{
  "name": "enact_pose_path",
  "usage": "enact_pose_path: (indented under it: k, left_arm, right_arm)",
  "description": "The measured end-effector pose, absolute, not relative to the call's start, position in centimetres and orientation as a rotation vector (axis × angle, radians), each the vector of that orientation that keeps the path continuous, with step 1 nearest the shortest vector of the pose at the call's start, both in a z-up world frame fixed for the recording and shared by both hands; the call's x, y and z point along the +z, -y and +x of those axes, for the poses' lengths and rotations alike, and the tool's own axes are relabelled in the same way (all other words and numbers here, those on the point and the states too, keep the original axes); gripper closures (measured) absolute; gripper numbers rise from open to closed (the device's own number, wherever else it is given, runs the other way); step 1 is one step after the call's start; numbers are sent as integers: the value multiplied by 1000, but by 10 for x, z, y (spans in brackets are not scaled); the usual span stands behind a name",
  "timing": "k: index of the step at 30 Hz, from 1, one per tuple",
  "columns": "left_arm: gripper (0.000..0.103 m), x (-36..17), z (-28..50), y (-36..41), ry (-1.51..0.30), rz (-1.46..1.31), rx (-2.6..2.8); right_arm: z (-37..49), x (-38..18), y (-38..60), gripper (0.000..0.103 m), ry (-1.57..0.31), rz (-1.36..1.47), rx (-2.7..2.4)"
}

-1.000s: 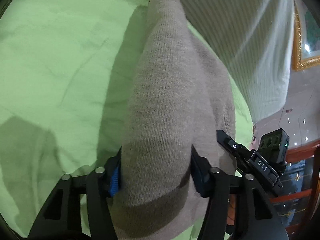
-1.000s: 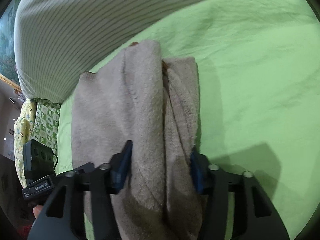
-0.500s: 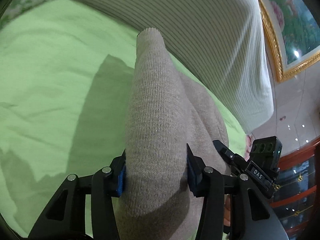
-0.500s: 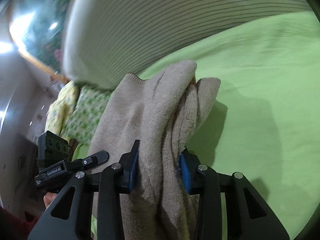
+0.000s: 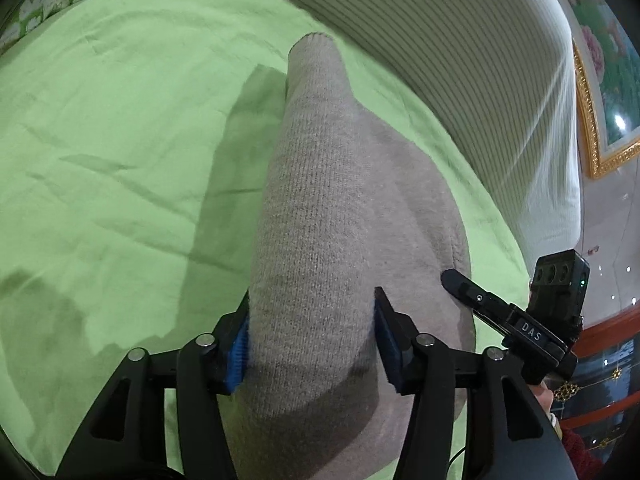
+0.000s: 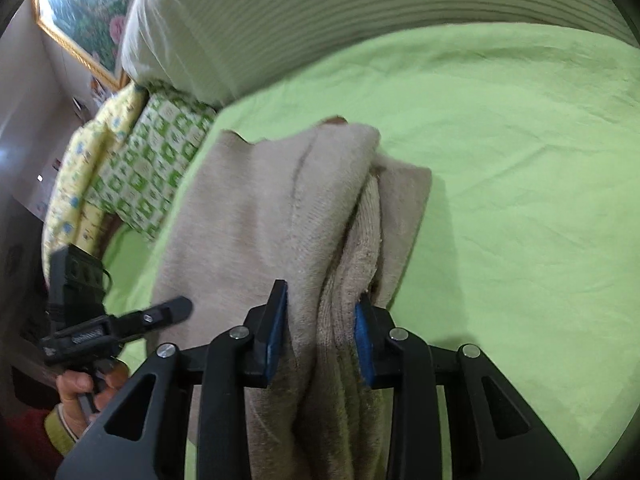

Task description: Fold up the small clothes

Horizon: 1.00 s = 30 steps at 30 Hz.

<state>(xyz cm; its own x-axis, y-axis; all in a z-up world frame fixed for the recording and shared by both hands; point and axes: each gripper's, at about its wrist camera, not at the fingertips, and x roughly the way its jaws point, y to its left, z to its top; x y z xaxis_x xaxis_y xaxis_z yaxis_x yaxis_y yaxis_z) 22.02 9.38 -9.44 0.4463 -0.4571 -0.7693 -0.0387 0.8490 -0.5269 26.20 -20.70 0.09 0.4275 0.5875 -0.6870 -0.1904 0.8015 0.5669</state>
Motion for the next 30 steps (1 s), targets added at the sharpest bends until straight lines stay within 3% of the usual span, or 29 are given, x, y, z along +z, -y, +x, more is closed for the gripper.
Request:
enact_pose_path:
  k: [2, 4, 8, 18, 30]
  left_arm:
    - [39, -95, 219, -98, -1093, -509, -270]
    - [34, -92, 220, -99, -1101, -493, -252]
    - [28, -84, 214, -93, -1111, -473, -226]
    - [25, -69, 160, -119, -1127, -449, -179]
    - [24, -72, 112, -111, -1164, -417, -164]
  right_arm:
    - [263, -4, 212, 68, -1034, 479, 496]
    - [262, -4, 216, 59, -1044, 509, 477]
    - [254, 6, 216, 56, -1034, 491, 444]
    - [200, 51, 227, 55, -920, 484, 376]
    - [133, 40, 211, 55, -947, 431, 316]
